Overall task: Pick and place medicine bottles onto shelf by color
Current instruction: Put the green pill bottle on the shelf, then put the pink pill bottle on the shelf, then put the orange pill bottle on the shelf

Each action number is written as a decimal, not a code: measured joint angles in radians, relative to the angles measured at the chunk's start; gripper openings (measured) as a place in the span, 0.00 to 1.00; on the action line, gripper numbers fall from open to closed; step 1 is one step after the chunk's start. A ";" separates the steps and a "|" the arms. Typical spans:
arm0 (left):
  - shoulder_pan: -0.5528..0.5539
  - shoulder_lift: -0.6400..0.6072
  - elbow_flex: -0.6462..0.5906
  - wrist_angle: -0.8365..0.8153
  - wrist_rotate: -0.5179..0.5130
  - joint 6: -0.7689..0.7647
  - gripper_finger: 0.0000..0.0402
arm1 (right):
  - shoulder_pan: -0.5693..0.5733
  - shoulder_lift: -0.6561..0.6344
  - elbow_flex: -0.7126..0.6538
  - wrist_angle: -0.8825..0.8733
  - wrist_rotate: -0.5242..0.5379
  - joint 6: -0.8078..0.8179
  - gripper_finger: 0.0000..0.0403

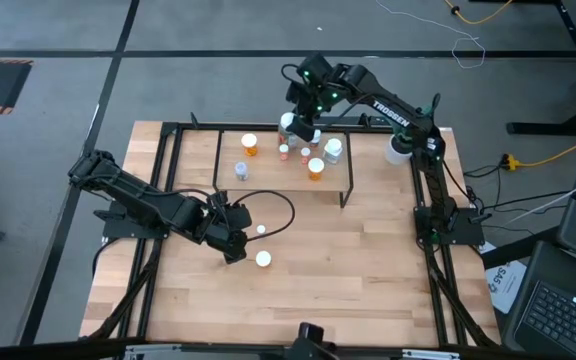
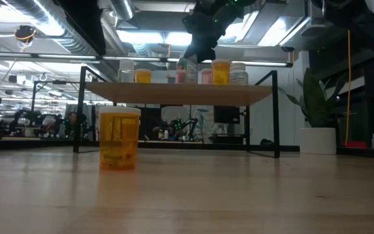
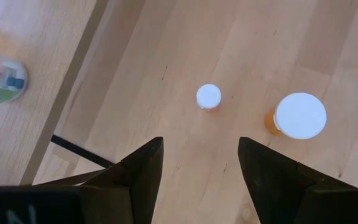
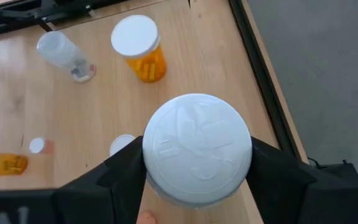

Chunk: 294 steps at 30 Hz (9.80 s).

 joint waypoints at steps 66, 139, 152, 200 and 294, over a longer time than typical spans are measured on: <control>0.001 0.000 0.000 0.001 0.040 0.001 0.51 | 0.048 -0.270 0.022 -0.192 0.010 0.093 0.74; 0.128 0.235 -0.001 0.167 0.127 0.071 0.51 | 1.053 -1.030 -1.755 0.850 0.963 0.804 0.74; 0.178 0.312 0.000 0.208 0.150 0.106 0.51 | 1.053 -0.995 -1.753 0.894 0.918 0.829 0.74; 0.177 0.371 0.006 0.227 0.175 0.098 0.27 | 1.053 -0.996 -1.754 0.895 0.910 0.829 0.74; -0.011 0.370 0.687 -0.334 0.224 0.258 0.42 | 1.053 -0.996 -1.754 0.753 0.927 1.040 0.74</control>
